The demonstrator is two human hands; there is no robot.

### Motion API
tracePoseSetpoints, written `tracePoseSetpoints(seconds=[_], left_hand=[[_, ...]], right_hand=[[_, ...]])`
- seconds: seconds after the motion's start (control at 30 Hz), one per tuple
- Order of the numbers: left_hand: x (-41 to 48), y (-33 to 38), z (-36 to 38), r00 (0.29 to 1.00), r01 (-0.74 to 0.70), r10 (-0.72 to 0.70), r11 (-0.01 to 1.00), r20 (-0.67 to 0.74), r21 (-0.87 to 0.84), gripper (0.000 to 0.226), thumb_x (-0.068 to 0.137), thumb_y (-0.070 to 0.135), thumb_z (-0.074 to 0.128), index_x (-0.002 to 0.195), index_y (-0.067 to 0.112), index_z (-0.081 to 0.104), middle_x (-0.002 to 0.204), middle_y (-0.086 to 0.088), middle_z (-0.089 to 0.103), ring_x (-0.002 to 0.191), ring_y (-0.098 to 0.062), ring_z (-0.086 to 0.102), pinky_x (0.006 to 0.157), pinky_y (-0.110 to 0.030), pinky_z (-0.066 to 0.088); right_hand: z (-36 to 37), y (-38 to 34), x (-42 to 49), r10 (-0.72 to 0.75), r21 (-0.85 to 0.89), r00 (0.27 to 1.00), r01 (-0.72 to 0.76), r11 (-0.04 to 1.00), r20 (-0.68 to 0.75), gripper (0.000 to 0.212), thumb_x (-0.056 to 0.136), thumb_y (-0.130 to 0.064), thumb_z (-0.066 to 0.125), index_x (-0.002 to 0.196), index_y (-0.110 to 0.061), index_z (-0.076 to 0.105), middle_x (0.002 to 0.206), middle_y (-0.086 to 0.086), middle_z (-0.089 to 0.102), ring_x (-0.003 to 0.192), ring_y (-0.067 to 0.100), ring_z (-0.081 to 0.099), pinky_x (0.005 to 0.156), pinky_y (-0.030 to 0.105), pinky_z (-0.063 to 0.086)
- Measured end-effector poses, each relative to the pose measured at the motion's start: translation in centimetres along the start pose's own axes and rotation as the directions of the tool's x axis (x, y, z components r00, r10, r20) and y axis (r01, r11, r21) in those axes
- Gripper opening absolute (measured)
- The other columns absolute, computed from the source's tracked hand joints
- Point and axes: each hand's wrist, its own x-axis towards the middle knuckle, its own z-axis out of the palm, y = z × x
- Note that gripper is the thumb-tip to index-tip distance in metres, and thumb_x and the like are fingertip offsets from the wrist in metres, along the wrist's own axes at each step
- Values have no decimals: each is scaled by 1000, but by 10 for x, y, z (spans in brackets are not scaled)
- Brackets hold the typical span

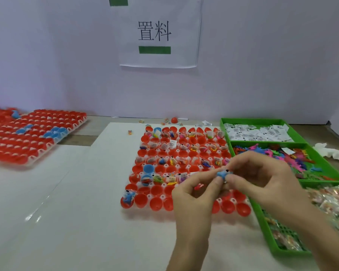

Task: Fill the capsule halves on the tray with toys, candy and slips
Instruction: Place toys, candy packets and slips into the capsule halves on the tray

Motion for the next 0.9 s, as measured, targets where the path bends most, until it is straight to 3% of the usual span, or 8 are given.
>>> tracePoseSetpoints(seconds=[0.17,0.3,0.5,0.73,0.9], left_hand=[[-29,4,-42,975,-44,41,999,-217,-8,18,76,18,72,90,26,80,89,-3,77,81,-20,75,66,-27,60],[-52,-9,-77,911,31,-76,993,-405,-115,36,90,-8,57,108,19,72,83,-14,75,75,-31,75,59,-27,59],[-61,-9,-92,897,84,-210,945,-388,-316,47,95,-16,40,122,18,58,88,-20,75,74,-40,73,55,-30,59],[-53,-2,-94,885,171,-326,892,-333,-419,53,95,-11,42,141,17,46,89,-16,76,76,-41,73,55,-34,60],[-54,2,-91,881,196,-344,891,-325,-410,54,95,-14,40,141,13,46,89,-18,75,74,-40,73,57,-36,61]], right_hand=[[53,-11,4,38,-60,988,-30,998,147,19,83,-13,80,88,-31,77,81,-8,75,73,12,73,61,18,55],[98,-6,23,34,-275,986,12,961,161,10,84,-21,79,86,-30,77,78,-20,70,77,0,66,67,14,53],[146,8,43,88,-382,958,25,924,274,11,88,-28,75,99,-29,78,81,-28,62,80,-9,61,73,11,49],[163,22,41,142,-424,948,-8,905,285,18,89,-26,74,107,-27,75,103,-16,71,86,-4,62,80,10,47],[169,22,38,133,-427,956,-9,904,262,17,87,-21,76,103,-27,74,87,-23,57,82,-2,60,71,6,47]])
